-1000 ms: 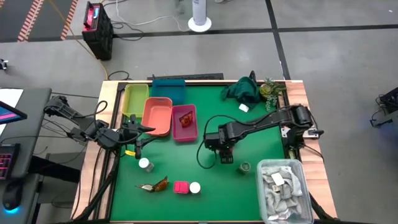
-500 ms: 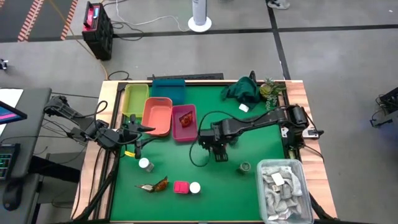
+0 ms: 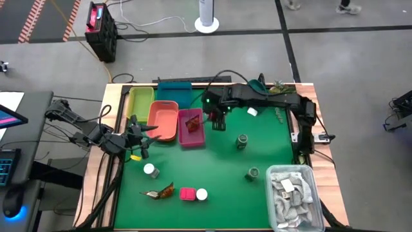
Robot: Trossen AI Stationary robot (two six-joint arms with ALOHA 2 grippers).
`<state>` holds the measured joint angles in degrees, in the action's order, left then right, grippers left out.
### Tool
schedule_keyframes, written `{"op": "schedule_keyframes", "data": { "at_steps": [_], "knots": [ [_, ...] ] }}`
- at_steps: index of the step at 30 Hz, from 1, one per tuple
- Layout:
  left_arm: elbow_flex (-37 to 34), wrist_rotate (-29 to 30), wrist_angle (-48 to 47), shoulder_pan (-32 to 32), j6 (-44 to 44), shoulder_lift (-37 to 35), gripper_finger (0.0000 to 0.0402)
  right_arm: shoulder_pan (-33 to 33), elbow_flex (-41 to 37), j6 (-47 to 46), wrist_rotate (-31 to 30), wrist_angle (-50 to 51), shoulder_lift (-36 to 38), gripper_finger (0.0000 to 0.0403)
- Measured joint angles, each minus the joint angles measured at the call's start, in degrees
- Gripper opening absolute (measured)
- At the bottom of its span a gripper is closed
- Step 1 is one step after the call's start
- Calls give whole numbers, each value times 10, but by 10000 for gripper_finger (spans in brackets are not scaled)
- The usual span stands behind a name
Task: Sort spices by type
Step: Put the top red seasoning can into the orange bin
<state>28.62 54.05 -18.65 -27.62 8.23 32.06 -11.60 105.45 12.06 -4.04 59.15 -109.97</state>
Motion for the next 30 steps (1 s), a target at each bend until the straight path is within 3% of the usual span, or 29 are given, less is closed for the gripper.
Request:
{"op": "schedule_keyframes", "data": {
  "at_steps": [3,10,14,20,30],
  "knots": [
    [0,-20,39,51,-21,17,169,5,0,35,11,-55,0,225],
    [24,-245,103,218,-59,64,169,11,0,70,11,-116,0,225],
    [51,-311,103,287,-69,109,170,19,0,70,10,-121,0,225],
    [102,-331,108,319,-93,207,202,37,0,78,10,-155,0,226],
    [189,-361,111,318,-106,323,314,51,0,91,5,-168,0,226]
  ]
}}
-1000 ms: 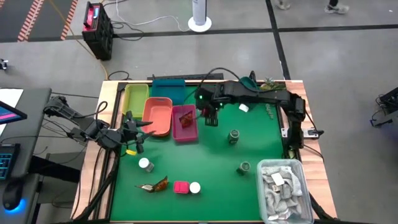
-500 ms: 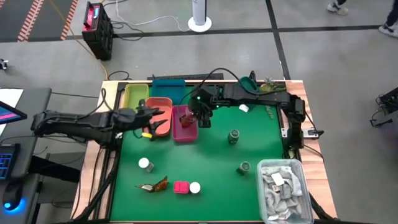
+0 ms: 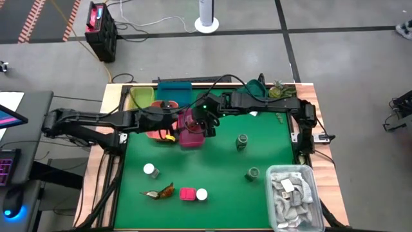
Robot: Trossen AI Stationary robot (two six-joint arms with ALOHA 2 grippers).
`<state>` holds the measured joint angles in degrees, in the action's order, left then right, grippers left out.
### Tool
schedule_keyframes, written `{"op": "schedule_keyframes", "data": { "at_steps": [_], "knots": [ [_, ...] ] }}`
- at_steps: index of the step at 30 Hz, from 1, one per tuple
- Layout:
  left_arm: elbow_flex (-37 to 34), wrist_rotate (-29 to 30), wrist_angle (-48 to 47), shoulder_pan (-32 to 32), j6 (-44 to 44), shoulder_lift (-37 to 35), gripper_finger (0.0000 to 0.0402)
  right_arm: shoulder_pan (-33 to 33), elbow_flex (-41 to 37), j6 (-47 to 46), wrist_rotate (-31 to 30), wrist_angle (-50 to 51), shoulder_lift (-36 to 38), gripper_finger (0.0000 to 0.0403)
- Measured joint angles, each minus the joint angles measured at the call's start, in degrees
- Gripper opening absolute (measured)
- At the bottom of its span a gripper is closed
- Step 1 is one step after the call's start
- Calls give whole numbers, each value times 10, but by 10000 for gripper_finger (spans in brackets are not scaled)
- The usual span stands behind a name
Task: Sort spices by type
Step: Put the top red seasoning can into the orange bin
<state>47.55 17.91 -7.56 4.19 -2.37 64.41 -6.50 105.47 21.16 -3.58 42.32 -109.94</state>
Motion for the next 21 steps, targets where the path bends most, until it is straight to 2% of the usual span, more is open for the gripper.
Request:
{"op": "schedule_keyframes", "data": {
  "at_steps": [5,11,15,21],
  "knots": [
    [6,-2,9,0,0,30,325,11,0,12,-4,-8,1,226],
    [6,1,14,5,9,32,311,19,0,15,-12,-19,1,227],
    [6,-1,14,4,8,32,282,20,0,18,-13,-20,1,227],
    [6,-15,9,4,4,32,209,26,0,18,-12,-35,1,236]
  ]
}}
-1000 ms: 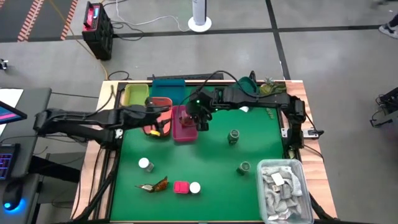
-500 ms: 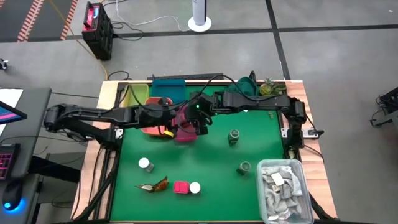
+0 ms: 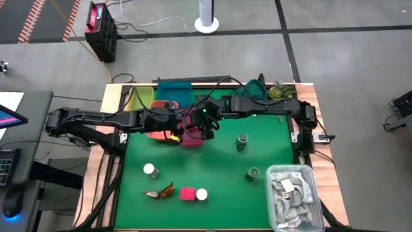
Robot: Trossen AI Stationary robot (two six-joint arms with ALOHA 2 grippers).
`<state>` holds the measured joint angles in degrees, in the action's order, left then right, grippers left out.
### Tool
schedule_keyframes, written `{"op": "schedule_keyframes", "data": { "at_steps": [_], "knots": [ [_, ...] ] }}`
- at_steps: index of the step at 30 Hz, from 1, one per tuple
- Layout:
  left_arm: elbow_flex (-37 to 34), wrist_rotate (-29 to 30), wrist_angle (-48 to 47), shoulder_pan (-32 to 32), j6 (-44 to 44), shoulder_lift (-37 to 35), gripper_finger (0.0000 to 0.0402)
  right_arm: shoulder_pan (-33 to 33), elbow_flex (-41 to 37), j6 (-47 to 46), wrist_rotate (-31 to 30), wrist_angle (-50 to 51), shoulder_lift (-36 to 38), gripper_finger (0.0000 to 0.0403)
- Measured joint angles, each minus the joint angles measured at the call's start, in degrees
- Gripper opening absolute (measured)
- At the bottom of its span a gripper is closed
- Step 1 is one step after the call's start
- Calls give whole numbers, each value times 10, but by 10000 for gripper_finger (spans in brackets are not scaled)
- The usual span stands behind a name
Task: Sort spices by type
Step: Put the top red seasoning can into the orange bin
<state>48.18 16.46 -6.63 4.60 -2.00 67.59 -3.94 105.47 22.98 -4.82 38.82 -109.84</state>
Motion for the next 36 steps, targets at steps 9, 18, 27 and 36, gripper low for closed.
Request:
{"op": "schedule_keyframes", "data": {
  "at_steps": [9,18,27,36],
  "knots": [
    [0,-14,-4,-2,-3,0,199,4,21,-9,1,33,6,270],
    [-33,-9,11,-1,5,-5,199,6,61,-20,6,124,28,305],
    [-113,-10,62,-9,39,-100,199,-21,39,-62,5,166,31,307],
    [-172,-3,123,-34,40,-184,200,-5,12,-40,11,38,17,307]
  ]
}}
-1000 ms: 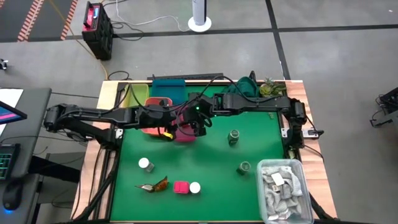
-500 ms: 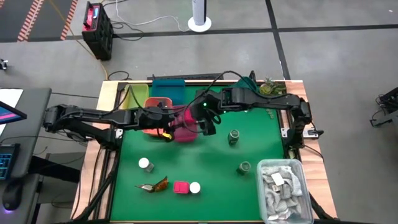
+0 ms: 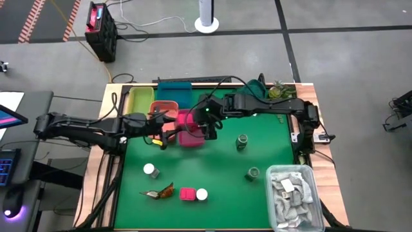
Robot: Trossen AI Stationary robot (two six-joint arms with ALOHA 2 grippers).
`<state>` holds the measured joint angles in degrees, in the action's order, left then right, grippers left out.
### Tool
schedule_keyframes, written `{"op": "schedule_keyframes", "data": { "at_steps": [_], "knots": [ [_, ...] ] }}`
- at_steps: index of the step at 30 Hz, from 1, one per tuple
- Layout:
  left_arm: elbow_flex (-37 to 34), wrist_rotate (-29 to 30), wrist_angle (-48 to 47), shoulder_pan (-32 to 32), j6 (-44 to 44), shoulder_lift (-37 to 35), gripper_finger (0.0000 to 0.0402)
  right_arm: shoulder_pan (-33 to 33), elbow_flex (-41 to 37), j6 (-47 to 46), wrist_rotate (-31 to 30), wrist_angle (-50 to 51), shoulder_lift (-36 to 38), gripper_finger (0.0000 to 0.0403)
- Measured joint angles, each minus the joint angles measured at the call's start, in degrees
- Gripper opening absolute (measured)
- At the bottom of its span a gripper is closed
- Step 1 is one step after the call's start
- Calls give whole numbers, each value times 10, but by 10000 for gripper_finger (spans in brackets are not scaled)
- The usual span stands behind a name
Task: Sort spices by type
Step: Put the top red seasoning can into the orange bin
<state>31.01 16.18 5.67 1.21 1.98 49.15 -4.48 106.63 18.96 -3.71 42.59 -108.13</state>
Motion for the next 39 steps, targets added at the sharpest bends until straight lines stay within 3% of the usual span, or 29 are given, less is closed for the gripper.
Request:
{"op": "schedule_keyframes", "data": {
  "at_steps": [13,22,26,30,35,39],
  "knots": [
    [-56,0,133,-8,-50,-4,201,6,1,-5,26,-70,1,302],
    [-60,-24,154,-8,-75,-4,202,7,1,-9,43,-89,1,222],
    [-60,-25,152,-9,-72,-4,203,6,1,-8,44,-90,1,218],
    [-28,-17,82,-15,-85,-8,228,7,0,-4,42,-90,0,218],
    [70,4,-59,-16,-88,-7,276,4,0,-4,29,-80,0,218],
    [107,7,-110,-16,-88,-3,292,0,0,-3,14,-79,0,220]
  ]
}}
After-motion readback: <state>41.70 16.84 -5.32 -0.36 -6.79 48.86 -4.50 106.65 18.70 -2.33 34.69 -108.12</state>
